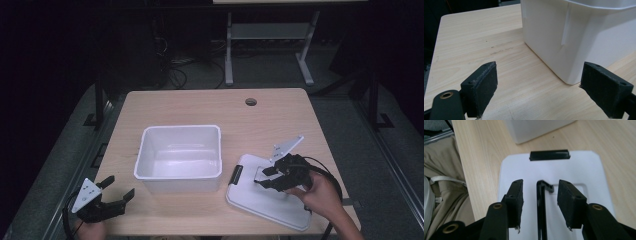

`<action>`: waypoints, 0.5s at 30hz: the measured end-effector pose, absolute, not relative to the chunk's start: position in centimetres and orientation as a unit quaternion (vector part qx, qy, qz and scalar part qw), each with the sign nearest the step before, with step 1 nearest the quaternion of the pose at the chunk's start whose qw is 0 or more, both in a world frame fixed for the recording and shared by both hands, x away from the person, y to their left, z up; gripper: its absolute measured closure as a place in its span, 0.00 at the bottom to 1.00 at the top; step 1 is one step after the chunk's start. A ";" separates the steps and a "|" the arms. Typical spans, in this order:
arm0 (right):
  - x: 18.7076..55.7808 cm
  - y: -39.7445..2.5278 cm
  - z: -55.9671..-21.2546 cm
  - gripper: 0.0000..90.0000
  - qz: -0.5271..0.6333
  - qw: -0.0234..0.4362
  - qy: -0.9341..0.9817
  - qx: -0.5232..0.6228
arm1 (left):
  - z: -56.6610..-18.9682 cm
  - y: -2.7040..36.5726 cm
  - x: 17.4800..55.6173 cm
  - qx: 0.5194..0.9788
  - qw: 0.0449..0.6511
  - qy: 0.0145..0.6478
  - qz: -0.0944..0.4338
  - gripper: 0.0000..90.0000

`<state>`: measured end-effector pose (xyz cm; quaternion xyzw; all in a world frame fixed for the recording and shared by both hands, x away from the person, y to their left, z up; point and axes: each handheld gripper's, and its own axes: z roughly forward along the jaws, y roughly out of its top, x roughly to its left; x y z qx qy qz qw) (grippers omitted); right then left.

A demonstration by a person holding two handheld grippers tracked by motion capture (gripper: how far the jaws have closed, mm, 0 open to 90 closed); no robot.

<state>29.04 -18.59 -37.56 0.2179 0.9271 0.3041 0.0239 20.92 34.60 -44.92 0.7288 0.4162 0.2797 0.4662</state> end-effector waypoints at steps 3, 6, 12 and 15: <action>28.9 -18.8 -38.1 0.63 0.302 0.021 0.927 0.221 | -44.9 34.6 20.9 0.729 0.466 0.416 0.280 0.14; 28.7 -19.1 -38.9 0.65 0.296 0.019 0.929 0.222 | -44.9 34.6 20.9 0.729 0.466 0.416 0.280 0.14; 28.6 -19.4 -39.8 0.70 0.289 0.016 0.931 0.222 | -44.9 34.6 20.9 0.729 0.466 0.416 0.281 0.14; 28.5 -19.6 -40.3 0.75 0.285 0.016 0.933 0.220 | -44.9 34.6 20.9 0.729 0.466 0.417 0.280 0.14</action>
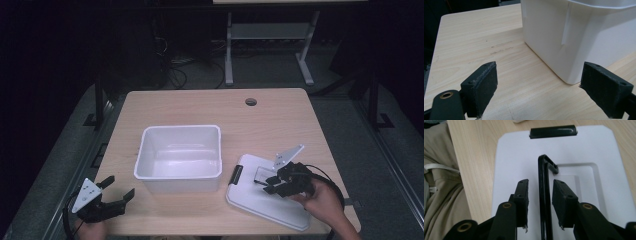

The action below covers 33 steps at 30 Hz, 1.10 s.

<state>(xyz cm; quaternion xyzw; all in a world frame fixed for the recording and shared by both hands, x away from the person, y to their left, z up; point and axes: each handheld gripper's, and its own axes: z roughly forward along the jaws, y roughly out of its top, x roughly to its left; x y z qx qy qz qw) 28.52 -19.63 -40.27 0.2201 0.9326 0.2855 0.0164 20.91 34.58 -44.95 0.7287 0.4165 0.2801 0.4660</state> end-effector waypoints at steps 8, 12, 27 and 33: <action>28.7 -20.3 -40.9 0.83 0.276 0.009 0.934 0.227 | -45.0 34.6 20.9 0.729 0.465 0.417 0.280 0.14; 28.7 -20.4 -40.9 0.87 0.278 0.011 0.934 0.225 | -45.0 34.6 20.9 0.730 0.464 0.417 0.279 0.14; 29.7 -21.0 -40.5 0.91 0.278 0.018 0.933 0.229 | -45.0 34.6 20.9 0.728 0.467 0.418 0.279 0.14; 30.3 -21.6 -40.6 0.93 0.282 0.009 0.931 0.233 | -45.0 34.7 20.9 0.728 0.466 0.418 0.280 0.14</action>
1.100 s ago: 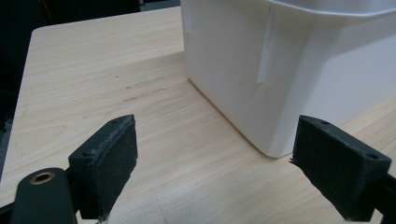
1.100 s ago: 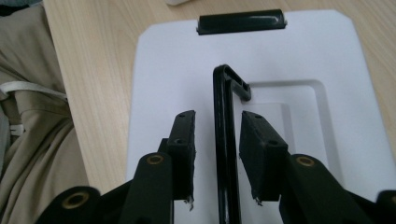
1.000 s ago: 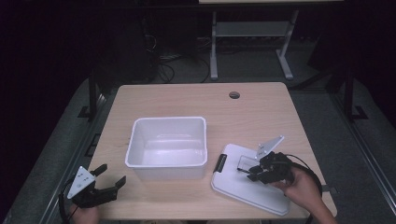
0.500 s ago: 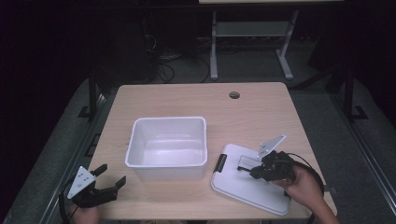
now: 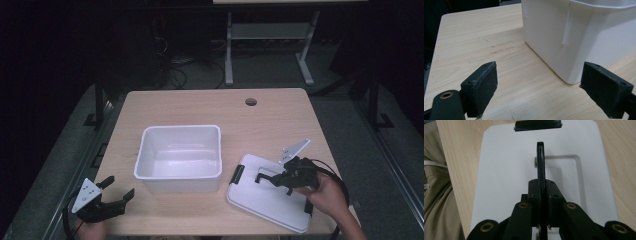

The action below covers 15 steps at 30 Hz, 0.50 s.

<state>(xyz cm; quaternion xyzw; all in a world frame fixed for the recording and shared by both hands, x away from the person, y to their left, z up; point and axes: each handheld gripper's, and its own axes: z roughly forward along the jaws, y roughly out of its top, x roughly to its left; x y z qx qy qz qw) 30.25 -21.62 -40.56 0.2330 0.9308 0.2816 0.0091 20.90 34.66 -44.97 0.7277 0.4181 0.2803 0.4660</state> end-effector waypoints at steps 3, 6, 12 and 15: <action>30.3 -21.7 -40.5 0.93 0.280 0.009 0.931 0.233 | -45.0 34.7 20.9 0.728 0.466 0.418 0.280 0.14; 30.3 -21.8 -40.5 0.94 0.281 0.008 0.931 0.232 | -45.0 34.7 20.9 0.728 0.466 0.418 0.280 0.14; 30.4 -22.0 -40.4 0.94 0.286 0.005 0.930 0.230 | -45.0 34.7 20.9 0.728 0.465 0.418 0.281 0.14; 30.3 -22.3 -39.9 0.94 0.289 0.007 0.929 0.230 | -45.0 34.7 20.9 0.727 0.466 0.418 0.281 0.14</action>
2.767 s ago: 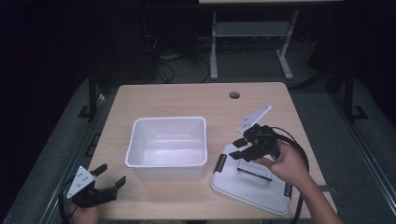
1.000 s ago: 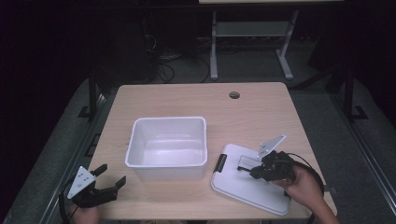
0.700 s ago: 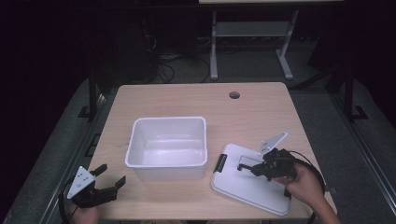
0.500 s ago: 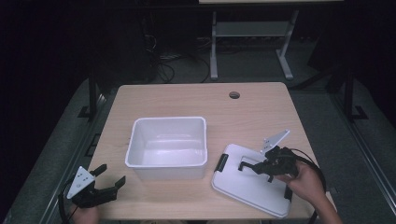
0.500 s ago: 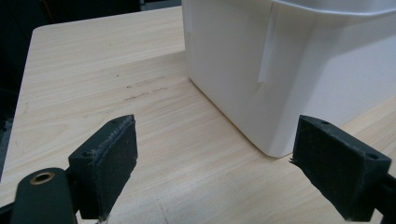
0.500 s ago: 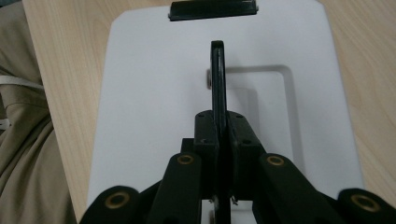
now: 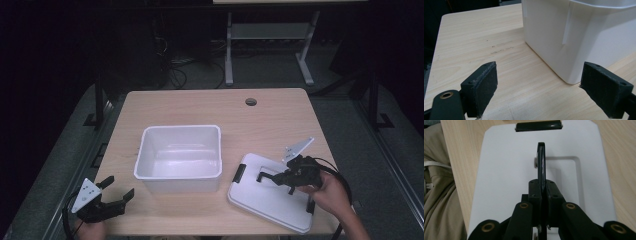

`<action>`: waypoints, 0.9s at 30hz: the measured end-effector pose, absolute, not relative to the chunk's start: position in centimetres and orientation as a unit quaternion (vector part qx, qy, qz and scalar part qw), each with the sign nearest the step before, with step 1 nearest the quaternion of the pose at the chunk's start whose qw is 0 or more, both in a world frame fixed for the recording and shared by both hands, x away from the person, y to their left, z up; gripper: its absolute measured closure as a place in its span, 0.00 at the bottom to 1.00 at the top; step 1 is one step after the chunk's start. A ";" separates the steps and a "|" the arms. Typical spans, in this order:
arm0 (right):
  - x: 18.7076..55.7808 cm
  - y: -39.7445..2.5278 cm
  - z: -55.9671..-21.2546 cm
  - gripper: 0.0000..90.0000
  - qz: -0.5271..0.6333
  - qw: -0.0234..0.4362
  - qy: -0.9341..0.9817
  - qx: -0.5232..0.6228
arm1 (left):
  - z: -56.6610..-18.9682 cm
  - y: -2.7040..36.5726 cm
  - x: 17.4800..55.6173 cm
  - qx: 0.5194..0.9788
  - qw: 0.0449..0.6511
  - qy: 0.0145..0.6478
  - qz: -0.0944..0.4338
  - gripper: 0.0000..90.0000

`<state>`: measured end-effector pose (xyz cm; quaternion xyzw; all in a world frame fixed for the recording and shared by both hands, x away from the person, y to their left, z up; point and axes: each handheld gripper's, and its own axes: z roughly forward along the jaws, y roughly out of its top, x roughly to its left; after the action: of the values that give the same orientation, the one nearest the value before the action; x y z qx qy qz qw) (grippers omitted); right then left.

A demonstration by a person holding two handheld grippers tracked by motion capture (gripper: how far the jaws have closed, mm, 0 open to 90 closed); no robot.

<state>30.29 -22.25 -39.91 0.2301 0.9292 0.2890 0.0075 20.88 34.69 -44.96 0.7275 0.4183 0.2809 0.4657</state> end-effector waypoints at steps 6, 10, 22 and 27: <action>30.0 -22.6 -38.9 0.94 0.292 0.015 0.929 0.226 | -44.9 34.7 20.9 0.727 0.466 0.419 0.281 0.14; 29.9 -22.8 -38.3 0.94 0.294 0.018 0.928 0.226 | -44.9 34.7 20.9 0.727 0.466 0.418 0.282 0.14; 29.1 -23.8 -35.2 0.94 0.298 0.036 0.926 0.228 | -44.9 34.7 20.8 0.727 0.466 0.419 0.281 0.14; 28.8 -24.1 -33.9 0.94 0.299 0.040 0.926 0.226 | -44.9 34.7 20.9 0.728 0.465 0.418 0.282 0.14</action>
<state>28.81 -24.06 -33.94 0.2259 0.9264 0.2986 0.0398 20.86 34.69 -44.94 0.7275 0.4181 0.2821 0.4652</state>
